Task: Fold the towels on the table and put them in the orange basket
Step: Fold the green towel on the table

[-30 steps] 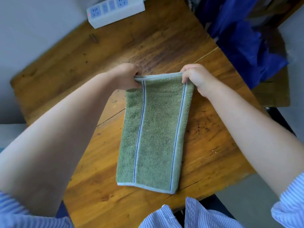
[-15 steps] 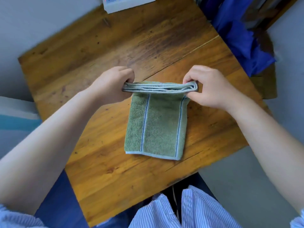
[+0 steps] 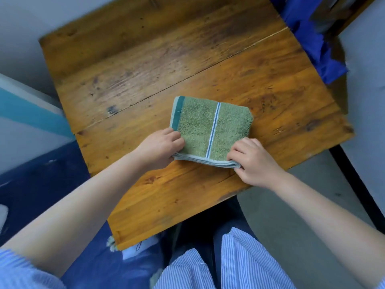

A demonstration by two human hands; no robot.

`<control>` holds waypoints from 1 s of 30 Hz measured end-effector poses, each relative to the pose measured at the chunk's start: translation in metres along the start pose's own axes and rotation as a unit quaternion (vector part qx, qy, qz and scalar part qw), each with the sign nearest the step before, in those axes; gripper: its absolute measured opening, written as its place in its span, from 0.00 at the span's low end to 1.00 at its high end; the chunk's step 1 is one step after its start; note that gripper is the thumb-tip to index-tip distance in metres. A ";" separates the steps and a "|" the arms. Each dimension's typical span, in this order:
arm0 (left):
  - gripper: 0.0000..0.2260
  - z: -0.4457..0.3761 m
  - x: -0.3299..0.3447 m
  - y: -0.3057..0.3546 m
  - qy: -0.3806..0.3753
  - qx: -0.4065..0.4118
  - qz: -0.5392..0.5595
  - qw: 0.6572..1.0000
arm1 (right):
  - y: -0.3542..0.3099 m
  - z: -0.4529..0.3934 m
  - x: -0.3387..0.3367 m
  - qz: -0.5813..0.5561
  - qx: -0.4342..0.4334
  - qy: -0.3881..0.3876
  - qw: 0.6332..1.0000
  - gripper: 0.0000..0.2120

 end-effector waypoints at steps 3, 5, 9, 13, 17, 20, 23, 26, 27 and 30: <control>0.15 0.007 0.017 0.005 -0.040 -0.019 -0.001 0.999 | 0.002 0.007 0.015 0.021 0.014 -0.001 1.000 0.15; 0.11 0.008 0.028 0.005 -0.061 -0.048 0.028 0.997 | 0.007 0.009 0.020 0.024 0.037 0.008 0.999 0.16; 0.11 0.007 0.048 -0.002 -0.122 -0.127 -0.016 0.984 | 0.008 0.013 0.028 0.035 0.053 -0.008 0.998 0.16; 0.13 0.008 0.047 -0.002 -0.141 -0.158 -0.043 0.976 | 0.012 0.019 0.024 -0.028 0.080 0.007 0.996 0.16; 0.15 -0.006 0.020 0.006 0.070 -0.157 0.019 0.985 | 0.041 0.012 0.002 -0.054 0.188 0.164 0.967 0.15; 0.12 -0.034 0.012 0.007 0.170 -0.206 0.057 0.962 | 0.070 -0.007 -0.002 -0.026 0.259 0.153 0.953 0.18; 0.15 -0.062 0.029 0.009 0.178 -0.280 0.109 0.937 | 0.085 -0.027 0.006 -0.053 0.278 0.029 0.959 0.27; 0.26 -0.073 0.054 0.009 0.123 -0.334 0.128 0.926 | 0.083 -0.040 0.008 -0.075 0.248 0.024 0.966 0.27; 0.27 -0.073 0.060 0.007 0.117 -0.336 0.119 0.927 | 0.081 -0.043 0.008 -0.078 0.242 0.042 0.966 0.25; 0.30 -0.067 0.070 0.005 0.096 -0.319 0.091 0.939 | 0.080 -0.047 0.008 -0.075 0.230 0.070 0.968 0.21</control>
Point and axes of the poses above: each hand's wrist, its own z-axis away from the middle knuckle, its own x-axis out of the palm, y = z × x, the point moved 3 cm from there along -z, towards the middle knuckle, and after that the axes turned 2 degrees about y, right-handed, at the moved point
